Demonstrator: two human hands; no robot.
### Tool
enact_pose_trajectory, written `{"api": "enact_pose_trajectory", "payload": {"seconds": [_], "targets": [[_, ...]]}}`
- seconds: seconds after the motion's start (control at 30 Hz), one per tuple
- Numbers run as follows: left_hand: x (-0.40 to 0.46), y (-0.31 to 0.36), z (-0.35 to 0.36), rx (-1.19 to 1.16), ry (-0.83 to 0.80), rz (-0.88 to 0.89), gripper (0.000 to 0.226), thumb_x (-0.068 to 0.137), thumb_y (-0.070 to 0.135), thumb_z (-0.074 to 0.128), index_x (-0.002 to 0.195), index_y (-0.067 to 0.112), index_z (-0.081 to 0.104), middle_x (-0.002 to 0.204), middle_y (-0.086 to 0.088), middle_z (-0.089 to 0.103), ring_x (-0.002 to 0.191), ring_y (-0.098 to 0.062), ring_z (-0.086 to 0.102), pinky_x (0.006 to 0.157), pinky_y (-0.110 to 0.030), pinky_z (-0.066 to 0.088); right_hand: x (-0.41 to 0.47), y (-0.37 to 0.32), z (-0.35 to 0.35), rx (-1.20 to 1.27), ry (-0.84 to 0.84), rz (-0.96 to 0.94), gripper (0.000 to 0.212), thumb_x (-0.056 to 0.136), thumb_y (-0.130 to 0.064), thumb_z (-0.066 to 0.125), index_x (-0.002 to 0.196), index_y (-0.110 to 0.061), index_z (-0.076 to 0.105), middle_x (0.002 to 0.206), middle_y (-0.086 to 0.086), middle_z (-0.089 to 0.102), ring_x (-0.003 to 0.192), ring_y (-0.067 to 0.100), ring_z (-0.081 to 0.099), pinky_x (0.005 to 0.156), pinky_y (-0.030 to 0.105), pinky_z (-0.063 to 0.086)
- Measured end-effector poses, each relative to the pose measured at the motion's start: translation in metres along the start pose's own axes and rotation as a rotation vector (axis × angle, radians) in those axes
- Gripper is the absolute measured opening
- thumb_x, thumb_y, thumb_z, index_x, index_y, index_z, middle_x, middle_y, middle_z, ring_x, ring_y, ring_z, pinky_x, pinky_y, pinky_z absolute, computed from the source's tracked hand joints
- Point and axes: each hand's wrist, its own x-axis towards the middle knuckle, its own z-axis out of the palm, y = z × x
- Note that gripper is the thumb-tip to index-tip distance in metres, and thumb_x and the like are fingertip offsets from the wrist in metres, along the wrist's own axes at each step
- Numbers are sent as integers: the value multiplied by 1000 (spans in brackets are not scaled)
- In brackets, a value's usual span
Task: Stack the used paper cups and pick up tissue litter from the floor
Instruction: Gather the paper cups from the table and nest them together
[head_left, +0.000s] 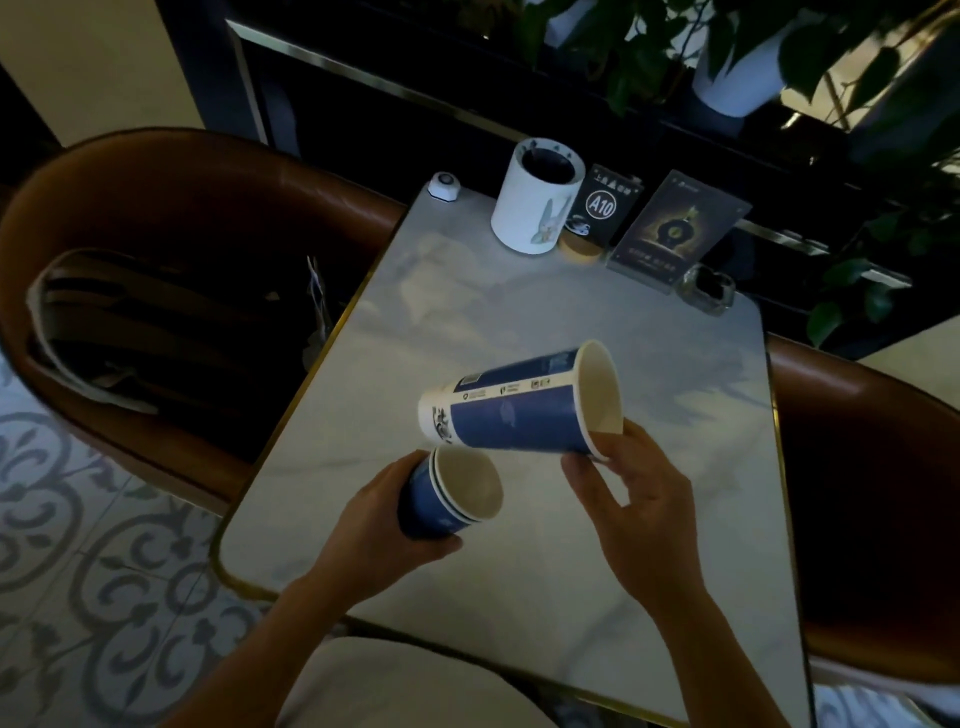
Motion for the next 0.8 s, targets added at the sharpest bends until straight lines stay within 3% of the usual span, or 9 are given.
{"api": "enact_pose_trajectory", "payload": {"seconds": [0.2, 0.53, 0.67, 0.8], "targets": [[-3, 3, 9, 34, -72, -10, 80, 61, 58, 79, 128, 41, 40, 111, 23, 57, 98, 1, 58, 79, -10, 42, -18, 3, -8, 17, 7, 52, 27, 84, -44, 56, 110, -35, 54, 109, -19, 62, 102, -3, 61, 83, 6, 47], [4, 6, 8, 92, -117, -73, 82, 61, 46, 84, 131, 25, 47, 118, 3, 65, 105, -14, 63, 90, -33, 54, -27, 5, -20, 14, 26, 73, 26, 87, -54, 53, 108, -38, 54, 109, -23, 61, 103, -5, 60, 81, 4, 46], [8, 3, 4, 11, -140, -46, 88, 60, 49, 84, 135, 31, 41, 122, 13, 59, 109, -4, 56, 92, -18, 46, -31, 11, -24, -5, 17, 116, 23, 84, -48, 54, 105, -40, 55, 107, -26, 60, 101, -7, 60, 81, 3, 46], [7, 8, 9, 104, -93, -37, 83, 60, 49, 84, 131, 31, 45, 115, 11, 64, 97, -1, 57, 84, -16, 45, -36, 16, -29, -28, 10, 119, 21, 84, -47, 53, 104, -41, 54, 107, -26, 60, 100, -7, 60, 82, 3, 45]]}}
